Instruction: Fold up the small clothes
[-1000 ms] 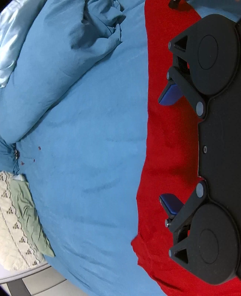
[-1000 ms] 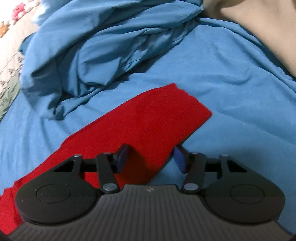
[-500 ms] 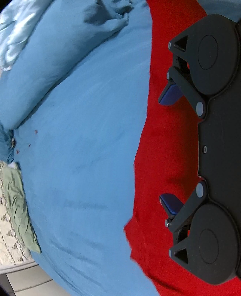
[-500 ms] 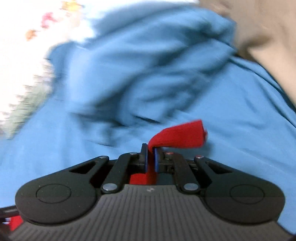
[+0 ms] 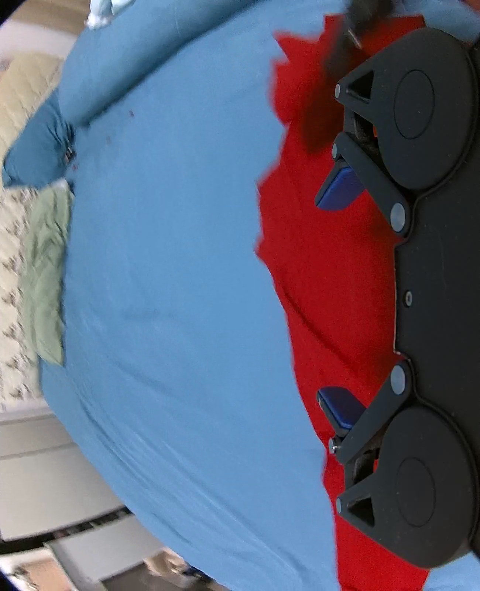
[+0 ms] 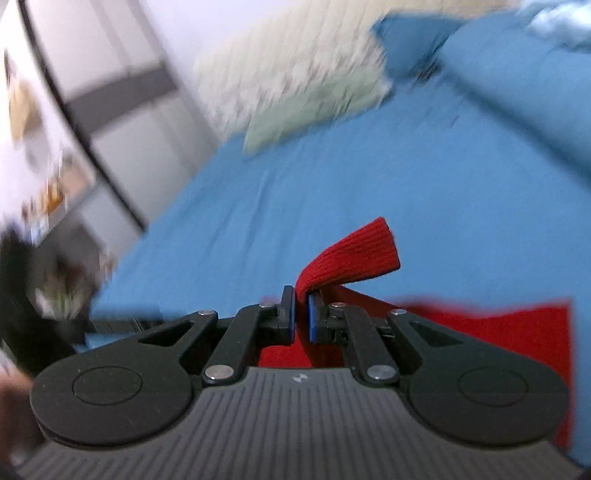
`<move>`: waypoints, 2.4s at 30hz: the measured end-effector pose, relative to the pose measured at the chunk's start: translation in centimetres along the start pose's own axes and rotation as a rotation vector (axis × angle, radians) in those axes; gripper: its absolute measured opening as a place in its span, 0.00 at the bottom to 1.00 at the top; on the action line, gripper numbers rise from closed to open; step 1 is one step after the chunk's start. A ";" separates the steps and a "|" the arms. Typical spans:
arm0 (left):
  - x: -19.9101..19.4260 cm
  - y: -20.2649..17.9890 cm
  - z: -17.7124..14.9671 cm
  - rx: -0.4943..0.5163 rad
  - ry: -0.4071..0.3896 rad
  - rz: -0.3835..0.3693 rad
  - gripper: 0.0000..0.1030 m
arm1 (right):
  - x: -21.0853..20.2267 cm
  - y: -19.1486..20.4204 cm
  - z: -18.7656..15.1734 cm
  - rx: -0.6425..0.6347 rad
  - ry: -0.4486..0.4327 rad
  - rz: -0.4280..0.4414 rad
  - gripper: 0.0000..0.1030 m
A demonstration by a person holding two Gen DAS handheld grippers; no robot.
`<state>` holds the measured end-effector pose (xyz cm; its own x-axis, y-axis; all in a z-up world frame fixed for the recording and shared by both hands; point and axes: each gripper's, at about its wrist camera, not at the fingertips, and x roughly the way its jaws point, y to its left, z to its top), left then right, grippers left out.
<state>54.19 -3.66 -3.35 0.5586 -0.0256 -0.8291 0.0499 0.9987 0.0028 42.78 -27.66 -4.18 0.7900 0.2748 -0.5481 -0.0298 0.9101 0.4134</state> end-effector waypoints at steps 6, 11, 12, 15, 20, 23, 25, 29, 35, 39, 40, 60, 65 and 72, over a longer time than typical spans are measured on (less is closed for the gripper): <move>1.8 2.6 -2.3 -0.017 0.038 -0.038 1.00 | 7.1 3.1 -8.2 -0.156 0.201 -0.088 0.25; 2.3 1.0 -3.2 0.050 0.040 -0.130 0.99 | 6.0 4.9 -9.3 -0.302 0.193 -0.100 0.76; 2.2 0.2 -3.4 0.074 0.037 -0.156 0.99 | 5.3 4.9 -9.2 -0.326 0.180 -0.120 0.83; 1.8 -3.2 -3.9 0.182 0.022 -0.242 0.99 | 3.7 4.1 -8.6 -0.360 0.166 -0.174 0.85; 2.7 -9.9 -5.6 0.368 -0.005 -0.339 0.85 | -0.1 -0.4 -9.3 -0.315 0.182 -0.286 0.86; 5.0 -12.4 -6.6 0.407 0.023 -0.316 0.62 | -2.0 -3.1 -9.3 -0.261 0.182 -0.341 0.86; 6.2 -12.4 -6.8 0.378 0.035 -0.271 0.51 | -3.1 -4.7 -9.5 -0.222 0.183 -0.371 0.86; 6.1 -10.3 -6.5 0.207 0.011 -0.253 0.44 | -4.3 -6.7 -9.1 -0.148 0.177 -0.397 0.86; 5.4 -5.6 -7.7 -0.022 0.038 -0.241 0.47 | -5.1 -8.3 -9.1 -0.078 0.180 -0.425 0.86; 4.9 -5.1 -8.4 -0.041 0.031 -0.303 0.63 | -4.4 -8.5 -9.0 -0.062 0.189 -0.454 0.92; 4.7 -5.1 -8.4 -0.042 0.030 -0.304 0.63 | -4.4 -8.5 -9.1 -0.069 0.189 -0.470 0.94; 0.8 4.9 -7.6 -0.212 -0.155 0.026 0.05 | -0.6 -7.2 -10.3 -0.280 0.159 -0.622 1.00; 0.3 6.4 -9.1 -0.248 -0.169 0.066 0.05 | -0.6 -7.4 -10.2 -0.380 0.151 -0.648 1.00; 1.1 6.4 -10.4 -0.251 -0.109 0.026 0.05 | -2.9 -9.5 -9.6 -0.246 0.150 -0.709 1.00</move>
<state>46.49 3.14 -10.01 0.6436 0.0096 -0.7653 -0.1650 0.9781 -0.1265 34.92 -34.15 -13.48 0.5800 -0.3778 -0.7217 0.3041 0.9223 -0.2384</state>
